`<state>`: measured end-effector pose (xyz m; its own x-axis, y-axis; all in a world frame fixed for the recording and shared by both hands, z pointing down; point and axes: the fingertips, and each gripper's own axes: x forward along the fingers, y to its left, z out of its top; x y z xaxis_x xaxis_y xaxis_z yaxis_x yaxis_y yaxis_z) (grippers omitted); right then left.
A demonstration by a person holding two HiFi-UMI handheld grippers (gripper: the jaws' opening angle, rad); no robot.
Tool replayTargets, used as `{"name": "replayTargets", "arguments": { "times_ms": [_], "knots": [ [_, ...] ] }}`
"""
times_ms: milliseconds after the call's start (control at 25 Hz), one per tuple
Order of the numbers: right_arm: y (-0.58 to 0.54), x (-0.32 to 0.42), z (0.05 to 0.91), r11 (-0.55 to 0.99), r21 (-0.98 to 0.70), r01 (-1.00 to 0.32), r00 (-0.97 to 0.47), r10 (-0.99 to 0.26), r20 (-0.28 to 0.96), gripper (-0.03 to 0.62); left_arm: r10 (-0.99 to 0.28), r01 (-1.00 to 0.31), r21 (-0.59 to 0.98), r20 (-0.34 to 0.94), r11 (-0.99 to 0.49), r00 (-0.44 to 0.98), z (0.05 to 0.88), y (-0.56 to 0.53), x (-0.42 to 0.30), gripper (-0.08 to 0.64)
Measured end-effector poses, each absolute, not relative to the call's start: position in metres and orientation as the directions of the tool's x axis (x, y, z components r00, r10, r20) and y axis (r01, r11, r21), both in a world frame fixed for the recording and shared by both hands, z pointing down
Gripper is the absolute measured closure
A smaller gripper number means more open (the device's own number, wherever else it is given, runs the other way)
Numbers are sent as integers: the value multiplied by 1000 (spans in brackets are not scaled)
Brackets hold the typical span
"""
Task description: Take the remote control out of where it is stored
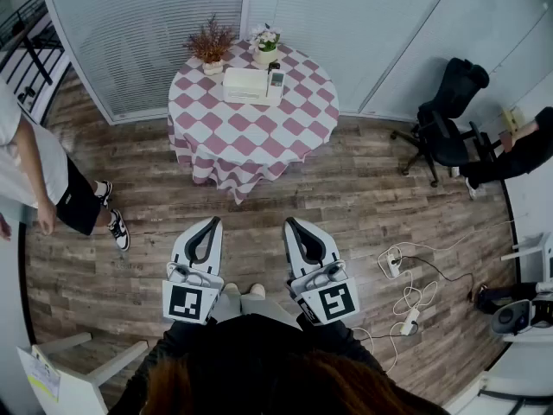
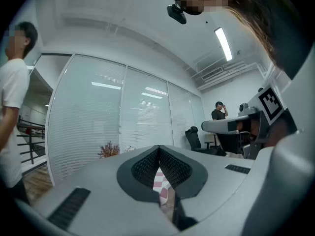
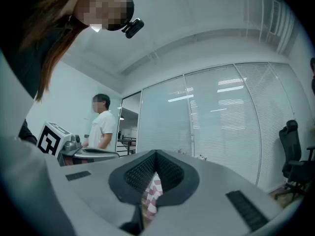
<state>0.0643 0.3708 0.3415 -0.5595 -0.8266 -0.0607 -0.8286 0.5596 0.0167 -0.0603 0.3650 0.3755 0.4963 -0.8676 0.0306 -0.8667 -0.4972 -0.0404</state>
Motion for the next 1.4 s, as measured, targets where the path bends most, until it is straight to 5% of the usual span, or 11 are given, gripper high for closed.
{"name": "replayTargets", "arguments": {
  "times_ms": [1400],
  "knots": [
    [325, 96, 350, 630, -31, -776, -628, -776, -63, 578, -893, -892, -38, 20, -451, 450, 387, 319, -27, 554]
  ]
}}
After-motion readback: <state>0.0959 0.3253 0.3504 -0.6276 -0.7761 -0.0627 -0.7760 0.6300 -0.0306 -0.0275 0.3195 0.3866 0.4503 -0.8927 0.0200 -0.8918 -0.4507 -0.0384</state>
